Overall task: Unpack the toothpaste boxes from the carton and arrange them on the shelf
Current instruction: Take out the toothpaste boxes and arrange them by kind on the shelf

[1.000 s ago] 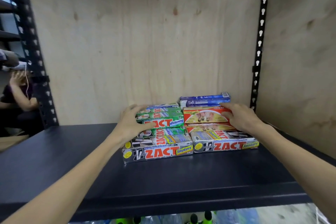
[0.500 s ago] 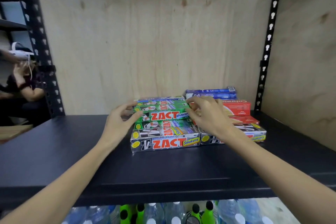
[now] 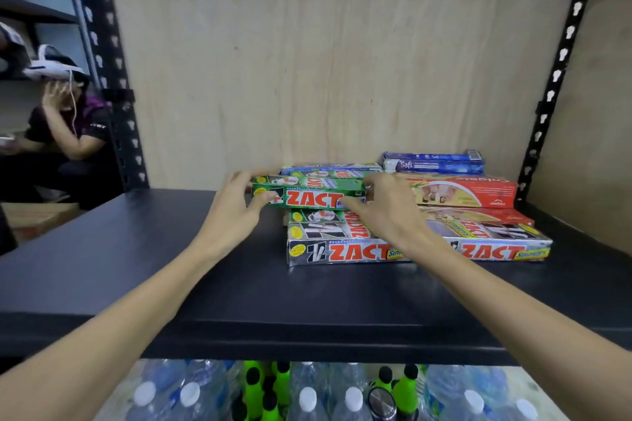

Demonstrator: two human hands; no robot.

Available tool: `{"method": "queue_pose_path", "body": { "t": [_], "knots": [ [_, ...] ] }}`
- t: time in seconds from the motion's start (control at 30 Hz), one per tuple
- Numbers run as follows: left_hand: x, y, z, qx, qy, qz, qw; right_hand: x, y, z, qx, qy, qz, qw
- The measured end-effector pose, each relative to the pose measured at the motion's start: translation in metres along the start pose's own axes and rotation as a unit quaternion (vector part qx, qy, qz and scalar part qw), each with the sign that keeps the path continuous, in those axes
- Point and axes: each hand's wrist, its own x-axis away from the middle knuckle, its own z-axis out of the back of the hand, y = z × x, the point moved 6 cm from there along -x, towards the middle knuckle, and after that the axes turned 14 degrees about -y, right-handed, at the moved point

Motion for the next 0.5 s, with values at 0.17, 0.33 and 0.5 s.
{"method": "queue_pose_path", "body": {
  "t": [0.17, 0.33, 0.5],
  "knots": [
    [0.013, -0.039, 0.048, -0.018, -0.015, 0.026, 0.999, -0.006, -0.058, -0.028, -0.014, -0.043, 0.018, 0.999],
    [0.024, -0.076, 0.098, -0.069, -0.019, 0.068, 0.995, -0.019, -0.119, -0.051, -0.042, -0.078, 0.044, 0.995],
    [0.021, -0.123, 0.133, -0.138, -0.035, 0.133, 0.981, -0.038, -0.162, -0.097, -0.018, -0.142, 0.053, 0.988]
  ]
}}
